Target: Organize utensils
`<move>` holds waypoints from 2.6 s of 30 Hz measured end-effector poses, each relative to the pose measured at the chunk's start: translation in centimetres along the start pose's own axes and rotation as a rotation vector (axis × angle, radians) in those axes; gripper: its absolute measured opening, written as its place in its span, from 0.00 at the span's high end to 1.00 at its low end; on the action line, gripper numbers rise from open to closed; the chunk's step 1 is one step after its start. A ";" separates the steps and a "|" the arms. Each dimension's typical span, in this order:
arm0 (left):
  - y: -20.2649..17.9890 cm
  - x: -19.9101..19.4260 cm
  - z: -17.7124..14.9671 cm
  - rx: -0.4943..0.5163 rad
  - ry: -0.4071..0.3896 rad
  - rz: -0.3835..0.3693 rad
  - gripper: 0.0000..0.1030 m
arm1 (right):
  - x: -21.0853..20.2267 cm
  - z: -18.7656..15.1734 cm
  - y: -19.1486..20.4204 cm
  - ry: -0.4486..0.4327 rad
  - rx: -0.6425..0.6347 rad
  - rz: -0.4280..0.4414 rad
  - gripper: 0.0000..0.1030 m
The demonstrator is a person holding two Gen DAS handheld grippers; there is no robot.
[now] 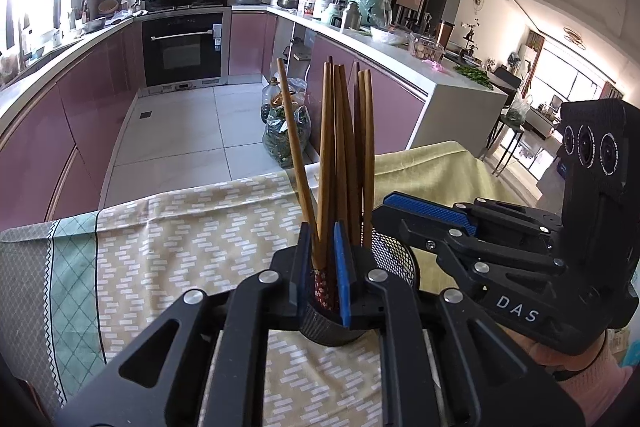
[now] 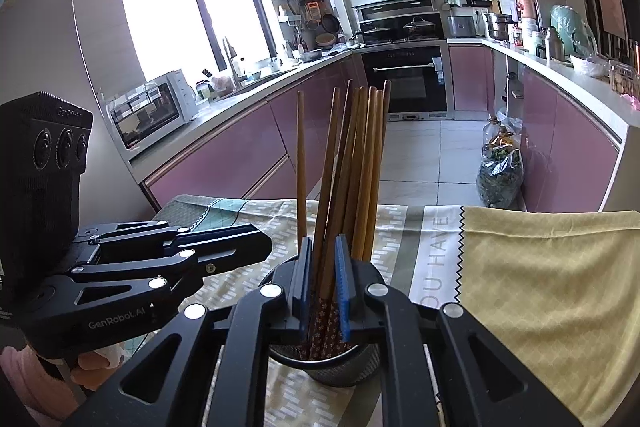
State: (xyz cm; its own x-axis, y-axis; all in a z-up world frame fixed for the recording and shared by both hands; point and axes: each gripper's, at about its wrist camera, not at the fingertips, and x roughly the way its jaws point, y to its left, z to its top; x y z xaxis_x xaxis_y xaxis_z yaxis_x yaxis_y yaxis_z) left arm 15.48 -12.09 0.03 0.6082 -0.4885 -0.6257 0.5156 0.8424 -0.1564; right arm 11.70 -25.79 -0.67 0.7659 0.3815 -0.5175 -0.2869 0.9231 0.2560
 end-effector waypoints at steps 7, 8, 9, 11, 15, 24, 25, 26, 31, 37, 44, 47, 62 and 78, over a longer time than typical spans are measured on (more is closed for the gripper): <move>0.2 -2.6 -1.7 0.000 -0.081 0.077 0.56 | -1.8 -0.9 0.8 -0.038 -0.026 -0.006 0.66; 0.3 -3.0 -2.0 -0.001 -0.093 0.087 0.53 | -2.1 -1.2 1.0 -0.045 -0.030 -0.009 0.63; 0.3 -3.5 -2.3 -0.004 -0.108 0.099 0.43 | -2.3 -1.4 1.1 -0.052 -0.035 -0.018 0.58; 0.6 -4.5 -3.0 -0.012 -0.141 0.133 0.32 | -2.7 -2.0 1.5 -0.063 -0.051 -0.038 0.54; 1.2 -6.7 -4.7 -0.025 -0.221 0.212 0.05 | -3.5 -3.1 2.1 -0.092 -0.076 -0.072 0.29; 1.7 -9.6 -7.9 -0.023 -0.310 0.353 0.05 | -5.0 -5.9 3.6 -0.181 -0.122 -0.169 0.06; 1.8 -9.8 -8.2 -0.031 -0.315 0.358 0.05 | -5.0 -6.1 3.7 -0.185 -0.123 -0.173 0.06; 1.8 -10.0 -8.3 -0.038 -0.322 0.364 0.05 | -5.1 -6.3 3.8 -0.188 -0.126 -0.174 0.06; 2.1 -11.6 -9.2 -0.054 -0.372 0.403 0.05 | -5.3 -7.3 4.5 -0.203 -0.131 -0.179 0.06; 1.6 -12.4 -10.0 -0.051 -0.407 0.429 0.05 | -5.6 -8.0 5.4 -0.242 -0.153 -0.180 0.06; 0.6 -13.3 -10.8 -0.028 -0.471 0.476 0.05 | -5.7 -8.3 5.6 -0.257 -0.150 -0.188 0.06; 0.5 -13.6 -10.9 -0.027 -0.489 0.485 0.05 | -5.8 -8.5 5.8 -0.267 -0.147 -0.189 0.06; 0.5 -14.0 -11.8 -0.047 -0.524 0.512 0.05 | -6.2 -8.7 6.2 -0.299 -0.147 -0.197 0.06; 0.2 -13.8 -11.9 -0.038 -0.522 0.509 0.05 | -6.3 -8.7 6.2 -0.310 -0.140 -0.198 0.06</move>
State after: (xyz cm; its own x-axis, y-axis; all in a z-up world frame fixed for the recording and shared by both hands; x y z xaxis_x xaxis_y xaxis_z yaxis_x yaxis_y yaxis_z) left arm 0.04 -2.45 -0.46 0.9805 -0.0711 -0.1830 0.0768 0.9967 0.0247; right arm 0.09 -22.07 -2.88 0.9456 0.1827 -0.2692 -0.1755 0.9832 0.0509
